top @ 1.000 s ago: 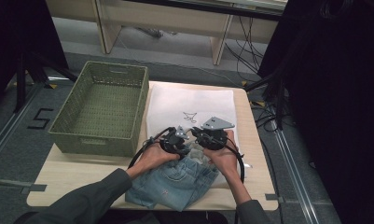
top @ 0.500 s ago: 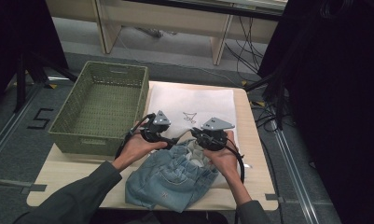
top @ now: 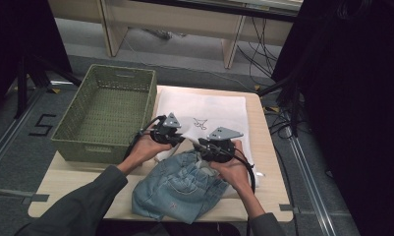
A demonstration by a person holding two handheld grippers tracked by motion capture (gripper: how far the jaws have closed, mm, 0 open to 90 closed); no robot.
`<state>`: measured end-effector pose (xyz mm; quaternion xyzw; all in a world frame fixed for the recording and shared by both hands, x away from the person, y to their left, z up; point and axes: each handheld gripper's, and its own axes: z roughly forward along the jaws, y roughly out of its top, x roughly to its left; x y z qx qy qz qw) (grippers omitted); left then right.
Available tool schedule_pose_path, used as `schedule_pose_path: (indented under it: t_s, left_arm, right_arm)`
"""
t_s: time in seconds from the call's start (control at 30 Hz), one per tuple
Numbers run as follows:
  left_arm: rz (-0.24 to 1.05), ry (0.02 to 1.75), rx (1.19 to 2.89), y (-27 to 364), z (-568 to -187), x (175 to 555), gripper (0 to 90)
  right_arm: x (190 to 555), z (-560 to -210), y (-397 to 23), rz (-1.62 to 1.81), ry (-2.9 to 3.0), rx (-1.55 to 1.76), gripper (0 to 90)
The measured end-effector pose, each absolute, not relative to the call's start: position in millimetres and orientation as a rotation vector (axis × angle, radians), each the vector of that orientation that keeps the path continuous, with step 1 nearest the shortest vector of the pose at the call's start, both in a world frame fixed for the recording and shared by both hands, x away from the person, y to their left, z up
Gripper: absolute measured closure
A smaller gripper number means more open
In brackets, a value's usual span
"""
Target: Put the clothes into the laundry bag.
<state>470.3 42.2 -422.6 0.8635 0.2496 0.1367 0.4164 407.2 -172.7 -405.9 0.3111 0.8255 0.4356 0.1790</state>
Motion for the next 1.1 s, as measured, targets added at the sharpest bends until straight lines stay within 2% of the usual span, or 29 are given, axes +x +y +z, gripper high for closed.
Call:
schedule_pose_path:
  t_s: [0.1, 0.17, 0.33, 0.43, 0.47, 0.5, 0.57, 0.63, 0.73, 0.83, 0.93, 1.0, 1.1]
  left_arm:
    - [0.324, 0.624, 2.162, 46, -417, 472, 84.4]
    - [0.308, 0.620, 2.167, 47, -416, 473, 84.4]
    - [0.287, 0.628, 2.174, 49, -414, 474, 84.3]
    - [0.281, 0.617, 2.192, 51, -414, 476, 84.4]
    - [0.268, 0.631, 2.179, 51, -415, 476, 84.3]
    - [0.277, 0.626, 2.187, 52, -414, 476, 84.4]
    - [0.275, 0.628, 2.188, 53, -414, 475, 84.4]
    - [0.278, 0.612, 2.194, 54, -413, 473, 84.4]
    - [0.285, 0.604, 2.199, 55, -411, 471, 84.5]
    - [0.286, 0.602, 2.192, 57, -408, 470, 84.5]
    - [0.291, 0.592, 2.191, 59, -404, 470, 84.6]
    - [0.287, 0.600, 2.189, 60, -403, 471, 84.6]
    - [0.275, 0.605, 2.189, 60, -404, 471, 84.7]
  right_arm:
    - [390, -401, -158, 1.309, 2.410, 0.834, 50.4]
    - [378, -400, -146, 1.329, 2.492, 0.758, 45.5]
    - [350, -413, -115, 1.281, 2.656, 0.603, 38.8]
    - [338, -433, -96, 1.152, 2.765, 0.553, 37.0]
    - [334, -444, -91, 1.073, 2.773, 0.555, 38.2]
    - [334, -454, -87, 0.964, 2.780, 0.522, 44.5]
    - [338, -468, -86, 0.863, 2.791, 0.450, 64.7]
    - [343, -466, -89, 0.876, 2.778, 0.455, 78.3]
    - [342, -443, -97, 0.900, 2.706, 0.571, 81.9]
    - [360, -415, -119, 0.936, 2.541, 0.542, 82.5]
    - [391, -403, -148, 0.925, 2.390, 0.726, 82.5]
    - [409, -412, -159, 0.896, 2.341, 0.815, 82.4]
    - [430, -460, -166, 0.650, 2.375, 0.877, 81.9]
